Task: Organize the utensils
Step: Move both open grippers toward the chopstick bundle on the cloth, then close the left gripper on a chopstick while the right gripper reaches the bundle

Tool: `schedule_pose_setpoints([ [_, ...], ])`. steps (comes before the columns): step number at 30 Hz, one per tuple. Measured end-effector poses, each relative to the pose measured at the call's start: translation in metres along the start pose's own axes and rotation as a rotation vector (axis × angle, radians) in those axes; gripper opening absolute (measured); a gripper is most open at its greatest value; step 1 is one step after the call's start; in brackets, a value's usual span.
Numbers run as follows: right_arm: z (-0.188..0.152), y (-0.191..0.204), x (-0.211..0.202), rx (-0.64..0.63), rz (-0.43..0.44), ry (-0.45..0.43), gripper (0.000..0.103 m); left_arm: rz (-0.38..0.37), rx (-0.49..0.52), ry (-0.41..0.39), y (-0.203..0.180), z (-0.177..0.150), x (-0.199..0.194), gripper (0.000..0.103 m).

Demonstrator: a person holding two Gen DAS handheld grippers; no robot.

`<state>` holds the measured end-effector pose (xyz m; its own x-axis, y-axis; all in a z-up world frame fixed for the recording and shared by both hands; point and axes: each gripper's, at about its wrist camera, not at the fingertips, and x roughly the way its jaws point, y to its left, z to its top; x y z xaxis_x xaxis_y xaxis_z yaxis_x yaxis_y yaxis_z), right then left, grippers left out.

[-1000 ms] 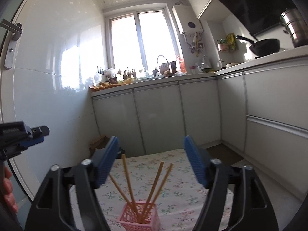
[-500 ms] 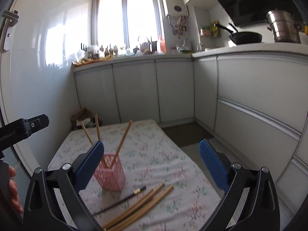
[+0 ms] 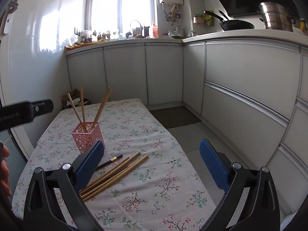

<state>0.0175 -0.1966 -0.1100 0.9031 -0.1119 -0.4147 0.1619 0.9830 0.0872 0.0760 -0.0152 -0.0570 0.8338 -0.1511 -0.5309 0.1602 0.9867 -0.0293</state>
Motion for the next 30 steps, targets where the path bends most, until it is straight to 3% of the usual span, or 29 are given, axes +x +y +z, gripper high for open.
schedule_pose_setpoints([
  [4,-0.006,-0.022,-0.003,0.085,-0.050,0.009,0.097,-0.026,0.072,0.072,-0.013,-0.001,0.017,0.096],
  [7,-0.014,-0.041,-0.005,0.177,-0.077,0.026,0.097,-0.103,0.130,0.173,-0.023,0.003,0.041,0.096],
  [11,-0.018,-0.058,0.002,0.244,-0.095,0.066,0.097,-0.302,0.229,0.426,-0.046,0.006,0.089,0.096],
  [12,-0.018,-0.061,0.005,0.256,-0.094,0.080,0.097,-0.315,0.261,0.468,-0.052,0.005,0.098,0.096],
  [16,-0.022,-0.071,0.017,0.304,-0.092,0.135,0.097,-0.291,0.367,0.613,-0.076,-0.002,0.150,0.096],
  [20,-0.025,-0.078,0.025,0.338,-0.104,0.159,0.097,-0.273,0.385,0.760,-0.084,-0.014,0.203,0.091],
  [23,-0.026,-0.085,0.031,0.369,-0.103,0.186,0.097,-0.231,0.432,0.822,-0.094,-0.026,0.230,0.077],
  [25,-0.028,-0.090,0.036,0.394,-0.092,0.213,0.097,-0.203,0.463,0.852,-0.097,-0.030,0.242,0.058],
  [26,-0.028,-0.092,0.037,0.402,-0.093,0.221,0.097,-0.180,0.480,0.865,-0.098,-0.031,0.248,0.056],
  [29,-0.030,-0.094,0.040,0.416,-0.090,0.239,0.097,-0.111,0.543,0.850,-0.099,-0.035,0.256,0.046],
  [30,-0.030,-0.095,0.040,0.421,-0.086,0.239,0.097,-0.092,0.560,0.848,-0.099,-0.035,0.257,0.038],
])
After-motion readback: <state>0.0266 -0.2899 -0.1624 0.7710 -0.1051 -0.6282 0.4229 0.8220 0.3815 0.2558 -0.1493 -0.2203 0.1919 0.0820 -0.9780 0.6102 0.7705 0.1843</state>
